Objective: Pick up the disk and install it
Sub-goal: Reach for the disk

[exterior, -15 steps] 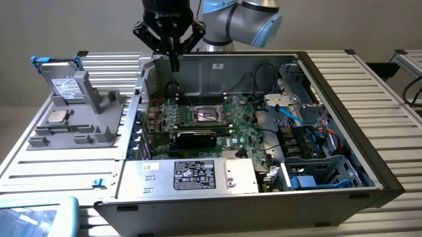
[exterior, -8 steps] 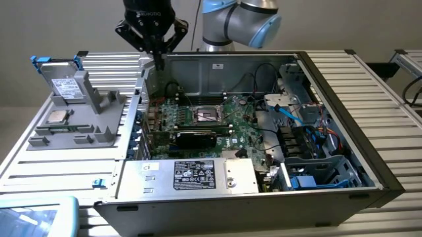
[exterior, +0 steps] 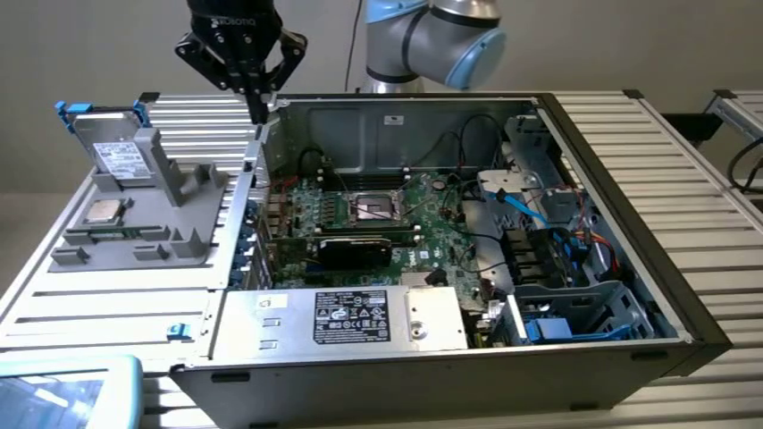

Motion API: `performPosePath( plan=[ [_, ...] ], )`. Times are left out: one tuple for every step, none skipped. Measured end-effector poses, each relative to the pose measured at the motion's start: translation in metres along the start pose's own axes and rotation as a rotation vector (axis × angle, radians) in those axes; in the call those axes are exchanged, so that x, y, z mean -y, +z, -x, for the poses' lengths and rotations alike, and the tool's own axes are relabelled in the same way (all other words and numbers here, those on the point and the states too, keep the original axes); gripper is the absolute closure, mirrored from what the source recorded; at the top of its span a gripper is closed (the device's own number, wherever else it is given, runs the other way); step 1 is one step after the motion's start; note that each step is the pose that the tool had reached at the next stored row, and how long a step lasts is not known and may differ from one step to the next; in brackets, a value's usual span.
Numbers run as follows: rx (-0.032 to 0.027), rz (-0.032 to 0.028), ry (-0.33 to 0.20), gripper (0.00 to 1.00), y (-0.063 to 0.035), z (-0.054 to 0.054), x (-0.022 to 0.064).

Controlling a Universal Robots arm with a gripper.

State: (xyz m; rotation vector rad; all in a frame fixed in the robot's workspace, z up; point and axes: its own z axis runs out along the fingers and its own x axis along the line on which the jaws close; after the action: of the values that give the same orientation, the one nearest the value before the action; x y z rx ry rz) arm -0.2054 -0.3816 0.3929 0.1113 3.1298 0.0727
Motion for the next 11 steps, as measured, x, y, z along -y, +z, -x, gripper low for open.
performPosePath(
  plan=[
    [-0.0002, -0.0004, 0.000, 0.89, 0.0001, -0.005, -0.0012],
    [-0.0004, -0.0006, 0.000, 0.89, 0.0001, -0.009, -0.0022],
    [-0.0006, -0.0006, 0.000, 0.89, 0.0002, -0.014, -0.0032],
    [-0.0006, -0.0006, 0.000, 0.89, 0.0003, -0.018, -0.0040],
    [-0.0006, -0.0006, 0.000, 0.89, 0.0004, -0.023, -0.0049],
    [-0.0008, -0.0007, 0.000, 0.89, 0.0004, -0.028, -0.0056],
    [-0.0009, -0.0007, 0.000, 0.89, 0.0005, -0.032, -0.0063],
    [-0.0009, -0.0006, 0.000, 0.89, 0.0006, -0.037, -0.0069],
    [-0.0011, -0.0007, 0.000, 0.89, 0.0007, -0.042, -0.0076],
    [-0.0015, -0.0007, 0.000, 0.89, 0.0007, -0.046, -0.0082],
    [-0.0019, -0.0007, 0.000, 0.89, 0.0007, -0.051, -0.0088]
  ],
)
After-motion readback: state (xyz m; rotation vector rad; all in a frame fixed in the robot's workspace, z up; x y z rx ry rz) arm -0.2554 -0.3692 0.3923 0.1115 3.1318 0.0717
